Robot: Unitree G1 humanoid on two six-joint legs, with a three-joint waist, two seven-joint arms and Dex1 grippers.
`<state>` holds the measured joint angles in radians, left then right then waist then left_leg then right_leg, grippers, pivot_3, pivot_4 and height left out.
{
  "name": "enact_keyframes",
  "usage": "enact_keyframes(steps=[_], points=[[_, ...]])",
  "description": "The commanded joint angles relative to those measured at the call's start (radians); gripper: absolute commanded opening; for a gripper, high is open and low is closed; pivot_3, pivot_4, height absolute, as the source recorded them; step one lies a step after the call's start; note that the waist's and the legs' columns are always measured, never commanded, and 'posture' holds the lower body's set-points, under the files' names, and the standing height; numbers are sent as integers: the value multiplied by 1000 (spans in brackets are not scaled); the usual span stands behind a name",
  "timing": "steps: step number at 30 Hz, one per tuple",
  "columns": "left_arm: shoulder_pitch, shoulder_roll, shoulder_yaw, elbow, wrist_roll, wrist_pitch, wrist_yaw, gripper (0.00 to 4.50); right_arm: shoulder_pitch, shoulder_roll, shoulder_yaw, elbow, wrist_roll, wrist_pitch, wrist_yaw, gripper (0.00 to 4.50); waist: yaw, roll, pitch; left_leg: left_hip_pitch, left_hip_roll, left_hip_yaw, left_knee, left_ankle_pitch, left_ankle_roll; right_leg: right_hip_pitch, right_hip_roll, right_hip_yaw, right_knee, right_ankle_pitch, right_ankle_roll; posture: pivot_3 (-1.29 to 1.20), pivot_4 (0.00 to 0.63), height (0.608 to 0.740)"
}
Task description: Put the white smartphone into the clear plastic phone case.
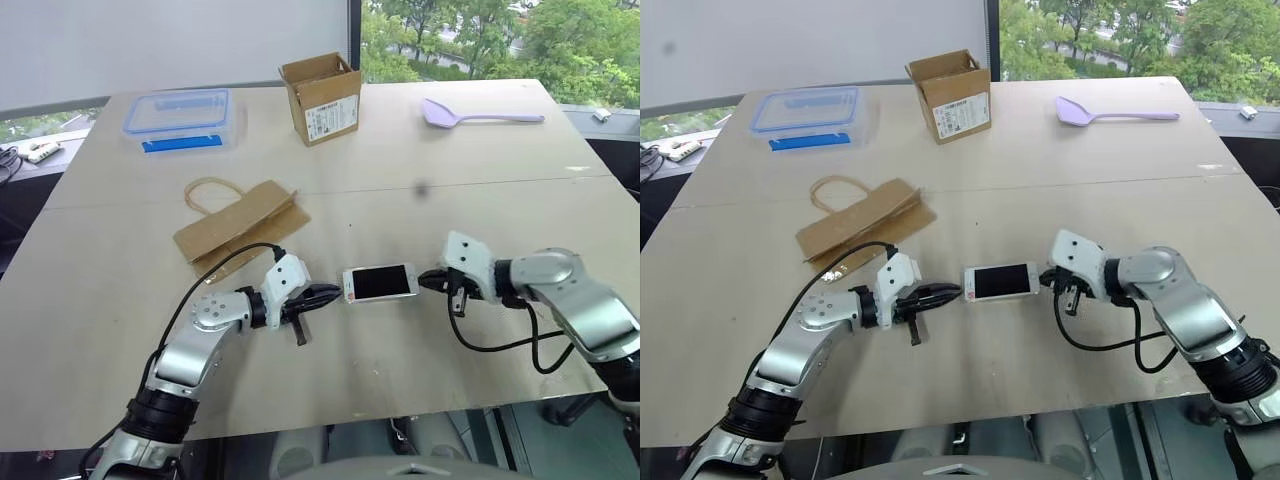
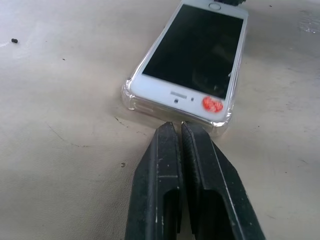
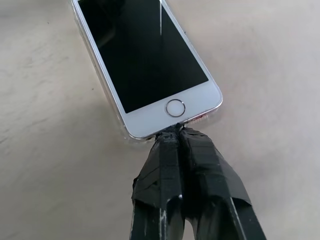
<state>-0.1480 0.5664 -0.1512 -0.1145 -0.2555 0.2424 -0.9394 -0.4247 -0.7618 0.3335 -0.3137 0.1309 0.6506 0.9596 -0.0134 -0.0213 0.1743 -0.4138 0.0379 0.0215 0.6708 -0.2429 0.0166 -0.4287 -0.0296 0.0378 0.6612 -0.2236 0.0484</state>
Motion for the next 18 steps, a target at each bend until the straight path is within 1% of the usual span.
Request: enact_keyframes(steps=[1,7,11,16,18], points=[[3,-2,-9,2,12,5,7,198,-24,43,63,-11,-21,-44,18,0,-2,-1,-1,0,0,0,0,0,0,0,0,0,0,0,0,0,150,740],[13,0,0,-14,9,14,10,198,-31,107,88,-15,-31,-37,29,0,-9,-1,-3,3,2,0,0,0,0,1,3,1,2,-2,-2,0,150,740],[26,4,16,-22,2,18,9,198,-25,121,82,-11,-41,-37,28,0,-18,-1,-3,5,3,0,0,0,0,2,5,2,2,-1,-2,0,150,740],[39,32,95,-28,-46,45,9,198,1,95,-8,12,-33,-35,13,0,-27,-2,-2,13,4,1,-3,0,0,9,5,3,1,-2,-2,0,150,740],[19,27,135,-53,-106,86,6,198,30,72,-72,3,-2,-23,13,0,-25,-2,-2,12,4,0,-3,0,0,9,5,3,1,-2,-2,0,150,740]])
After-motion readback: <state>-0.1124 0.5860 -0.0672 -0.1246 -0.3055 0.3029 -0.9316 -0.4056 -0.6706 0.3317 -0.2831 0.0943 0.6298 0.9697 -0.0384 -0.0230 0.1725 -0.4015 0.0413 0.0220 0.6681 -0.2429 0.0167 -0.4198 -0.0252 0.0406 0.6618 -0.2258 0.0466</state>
